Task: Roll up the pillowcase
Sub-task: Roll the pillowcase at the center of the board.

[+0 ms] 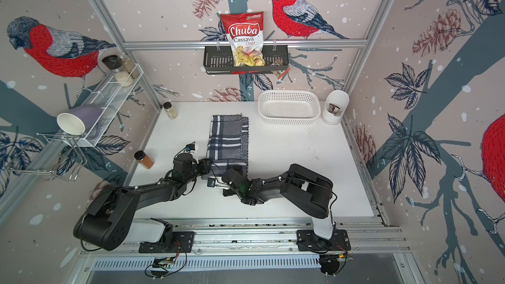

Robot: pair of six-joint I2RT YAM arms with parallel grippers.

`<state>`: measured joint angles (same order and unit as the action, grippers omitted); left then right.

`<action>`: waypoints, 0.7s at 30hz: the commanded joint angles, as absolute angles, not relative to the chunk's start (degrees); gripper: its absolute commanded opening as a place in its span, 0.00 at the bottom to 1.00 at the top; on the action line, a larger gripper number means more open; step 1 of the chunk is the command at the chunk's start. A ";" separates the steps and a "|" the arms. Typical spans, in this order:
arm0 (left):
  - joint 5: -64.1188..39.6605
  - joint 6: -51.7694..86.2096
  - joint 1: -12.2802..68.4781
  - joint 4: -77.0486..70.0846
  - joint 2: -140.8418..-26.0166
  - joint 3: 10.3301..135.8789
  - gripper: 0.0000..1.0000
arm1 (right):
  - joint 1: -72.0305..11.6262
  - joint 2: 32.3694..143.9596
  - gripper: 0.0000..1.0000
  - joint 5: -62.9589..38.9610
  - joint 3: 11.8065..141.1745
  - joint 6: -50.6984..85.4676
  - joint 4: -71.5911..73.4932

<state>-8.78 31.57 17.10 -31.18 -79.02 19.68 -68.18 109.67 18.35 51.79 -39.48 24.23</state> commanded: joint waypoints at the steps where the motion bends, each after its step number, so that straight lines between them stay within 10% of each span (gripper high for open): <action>1: -7.35 32.04 16.77 -31.23 -77.39 19.32 0.33 | -67.53 112.51 0.68 16.47 52.99 -39.03 17.96; 6: -2.54 34.87 16.41 -26.94 -68.18 17.63 0.59 | -66.51 112.17 0.00 12.88 55.34 -36.84 12.02; 21: -16.11 30.92 14.94 -29.55 -41.06 4.18 0.63 | -55.81 116.82 0.00 -39.86 85.67 -24.12 -44.98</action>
